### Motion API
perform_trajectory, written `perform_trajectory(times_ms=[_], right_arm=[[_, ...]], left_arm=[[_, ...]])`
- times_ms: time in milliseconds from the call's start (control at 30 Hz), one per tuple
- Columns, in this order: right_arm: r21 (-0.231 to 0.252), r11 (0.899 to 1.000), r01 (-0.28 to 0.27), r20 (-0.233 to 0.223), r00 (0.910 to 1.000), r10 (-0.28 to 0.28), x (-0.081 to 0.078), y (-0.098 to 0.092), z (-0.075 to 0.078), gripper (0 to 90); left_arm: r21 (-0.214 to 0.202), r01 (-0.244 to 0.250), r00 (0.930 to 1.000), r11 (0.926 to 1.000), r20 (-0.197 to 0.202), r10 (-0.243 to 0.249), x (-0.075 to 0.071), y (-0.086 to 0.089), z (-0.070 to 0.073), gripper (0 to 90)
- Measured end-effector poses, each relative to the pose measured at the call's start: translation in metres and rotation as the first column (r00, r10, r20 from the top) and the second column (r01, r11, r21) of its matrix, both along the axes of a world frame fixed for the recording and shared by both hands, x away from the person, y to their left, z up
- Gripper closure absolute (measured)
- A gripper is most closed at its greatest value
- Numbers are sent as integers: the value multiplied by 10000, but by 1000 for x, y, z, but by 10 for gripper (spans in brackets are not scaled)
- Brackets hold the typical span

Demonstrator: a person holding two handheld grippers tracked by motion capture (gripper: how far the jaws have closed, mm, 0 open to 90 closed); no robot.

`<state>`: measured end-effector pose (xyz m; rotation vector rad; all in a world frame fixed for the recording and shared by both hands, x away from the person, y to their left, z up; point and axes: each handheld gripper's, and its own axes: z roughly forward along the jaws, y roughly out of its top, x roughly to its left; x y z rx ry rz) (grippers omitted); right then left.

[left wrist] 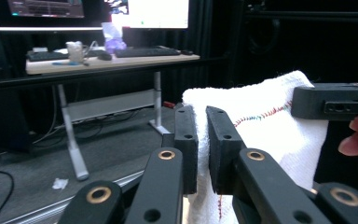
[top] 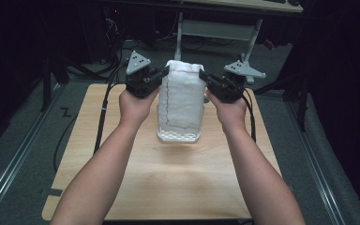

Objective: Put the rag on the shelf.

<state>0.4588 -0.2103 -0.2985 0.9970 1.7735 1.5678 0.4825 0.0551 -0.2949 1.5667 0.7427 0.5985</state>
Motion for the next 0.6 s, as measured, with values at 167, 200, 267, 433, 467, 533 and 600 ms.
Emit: perform_trajectory(times_ms=[167,200,267,433,467,533,600], right_arm=[[18,10000,18,-385,9993,-17,24,-2,1,861],[2,10000,39,-368,9993,-39,27,-2,1,861],[-54,9999,85,-432,9990,-87,33,0,1,861],[-123,9999,96,-695,9975,-105,52,3,-3,860],[-255,9995,210,-728,9971,-228,58,4,-5,860],[-327,9991,258,-817,9963,-284,61,5,-7,860],[-742,9966,364,-1098,9930,-445,72,4,-16,859]], left_arm=[[152,-173,9996,9997,-207,177,20,-3,-4,835],[163,-231,9994,9996,-270,235,24,-4,-4,835],[89,-290,9990,9995,-350,293,32,-3,-7,834],[354,-553,9960,9978,-678,576,51,-5,-13,833],[418,-604,9955,9973,-710,632,54,-6,-14,832],[522,-622,9941,9967,-862,666,60,-8,-18,831],[636,-595,9920,9962,-1074,661,66,-10,-24,830]])
